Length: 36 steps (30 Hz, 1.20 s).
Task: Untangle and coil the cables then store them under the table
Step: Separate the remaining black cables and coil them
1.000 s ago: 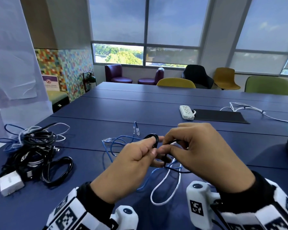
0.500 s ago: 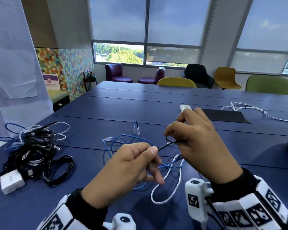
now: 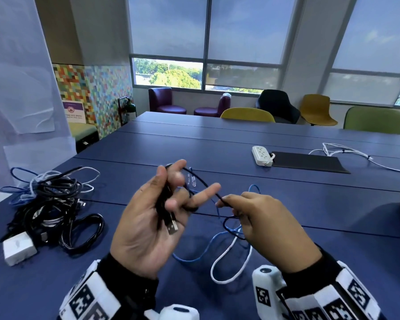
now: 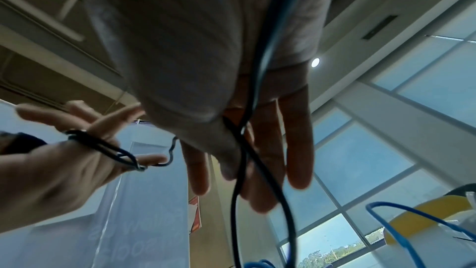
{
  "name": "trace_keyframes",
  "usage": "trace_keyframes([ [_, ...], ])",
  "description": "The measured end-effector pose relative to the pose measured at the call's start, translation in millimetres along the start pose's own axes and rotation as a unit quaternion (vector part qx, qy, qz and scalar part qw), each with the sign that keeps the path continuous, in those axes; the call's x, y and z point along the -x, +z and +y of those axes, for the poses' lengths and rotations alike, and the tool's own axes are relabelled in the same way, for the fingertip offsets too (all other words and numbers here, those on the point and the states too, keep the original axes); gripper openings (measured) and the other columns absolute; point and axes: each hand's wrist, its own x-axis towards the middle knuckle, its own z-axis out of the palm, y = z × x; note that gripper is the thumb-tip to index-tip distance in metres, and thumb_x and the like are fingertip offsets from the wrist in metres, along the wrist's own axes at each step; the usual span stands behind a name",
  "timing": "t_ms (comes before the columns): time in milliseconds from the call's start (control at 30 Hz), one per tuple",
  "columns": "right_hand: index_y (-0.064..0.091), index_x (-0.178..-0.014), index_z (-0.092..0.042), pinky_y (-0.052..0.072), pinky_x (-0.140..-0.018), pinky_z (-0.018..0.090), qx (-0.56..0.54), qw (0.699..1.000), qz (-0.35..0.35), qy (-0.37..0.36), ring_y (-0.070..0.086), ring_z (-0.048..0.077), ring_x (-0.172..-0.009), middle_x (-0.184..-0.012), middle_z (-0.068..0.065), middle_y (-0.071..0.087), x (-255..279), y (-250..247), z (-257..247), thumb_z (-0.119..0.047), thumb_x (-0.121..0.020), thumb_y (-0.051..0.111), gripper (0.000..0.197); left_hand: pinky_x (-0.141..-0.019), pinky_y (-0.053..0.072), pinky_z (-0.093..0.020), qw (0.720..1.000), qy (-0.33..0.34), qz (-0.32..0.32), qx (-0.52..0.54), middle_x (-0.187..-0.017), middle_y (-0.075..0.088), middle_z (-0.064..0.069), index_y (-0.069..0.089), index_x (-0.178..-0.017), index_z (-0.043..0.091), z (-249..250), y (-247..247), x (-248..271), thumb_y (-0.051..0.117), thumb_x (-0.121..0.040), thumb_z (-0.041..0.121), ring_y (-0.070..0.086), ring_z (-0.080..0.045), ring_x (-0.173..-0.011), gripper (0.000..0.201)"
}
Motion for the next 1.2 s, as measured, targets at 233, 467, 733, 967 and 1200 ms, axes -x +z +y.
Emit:
trace_keyframes([
  [233, 0.066, -0.098, -0.040, 0.045, -0.040, 0.035, 0.088, 0.994, 0.043, -0.045, 0.057, 0.021, -0.052, -0.064, -0.007, 0.052, 9.7, -4.3, -26.3, -0.029, -0.079, 0.052, 0.026, -0.100, 0.043, -0.062, 0.990, 0.075, 0.004, -0.122, -0.127, 0.065, -0.010, 0.048, -0.109, 0.007, -5.2, -8.7, -17.0, 0.034, -0.102, 0.021, 0.065, -0.040, -0.107, 0.021],
  [467, 0.070, -0.081, -0.025, 0.045, -0.057, 0.028, -0.010, 0.989, 0.108, -0.101, 0.053, 0.016, -0.065, -0.070, -0.009, 0.055, 11.0, -31.4, -34.1, -0.013, -0.076, 0.059, 0.016, -0.084, 0.045, -0.040, 0.894, 0.049, -0.056, -0.441, -0.102, 0.075, 0.003, 0.040, -0.137, 0.031, -22.9, -18.4, -6.1, 0.044, -0.101, 0.019, 0.074, -0.023, -0.087, 0.038],
  [733, 0.077, -0.099, -0.018, 0.043, -0.073, 0.006, -0.097, 0.976, 0.152, -0.120, 0.061, 0.005, -0.077, -0.088, -0.009, 0.068, 4.7, -36.2, -7.2, 0.009, -0.073, 0.063, 0.040, -0.062, 0.044, -0.013, 0.728, 0.077, -0.142, -0.666, -0.057, 0.058, 0.006, 0.041, -0.144, 0.026, -19.3, -12.2, 2.7, 0.041, -0.101, 0.028, 0.050, -0.004, -0.050, 0.043],
  [967, 0.079, -0.098, -0.014, 0.043, -0.078, 0.000, -0.124, 0.962, 0.230, -0.075, 0.066, 0.001, -0.086, -0.088, -0.007, 0.074, 1.7, -41.2, 11.1, 0.017, -0.070, 0.076, 0.042, -0.090, 0.054, -0.052, 0.869, -0.080, -0.081, -0.481, -0.042, 0.043, 0.017, 0.064, -0.119, 0.007, -10.7, -6.9, 10.7, 0.064, -0.089, 0.018, 0.041, 0.002, -0.038, 0.033],
  [1200, 0.079, -0.093, -0.014, 0.044, -0.074, 0.002, -0.180, 0.949, 0.251, -0.062, 0.065, 0.001, -0.081, -0.089, -0.002, 0.070, -0.2, -30.6, 13.2, 0.026, -0.070, 0.069, 0.047, -0.084, 0.052, -0.057, 0.959, -0.184, -0.151, -0.154, -0.040, 0.022, 0.008, 0.063, -0.109, -0.008, 6.3, -21.9, 13.7, 0.055, -0.094, 0.018, 0.016, -0.004, -0.031, 0.032],
])
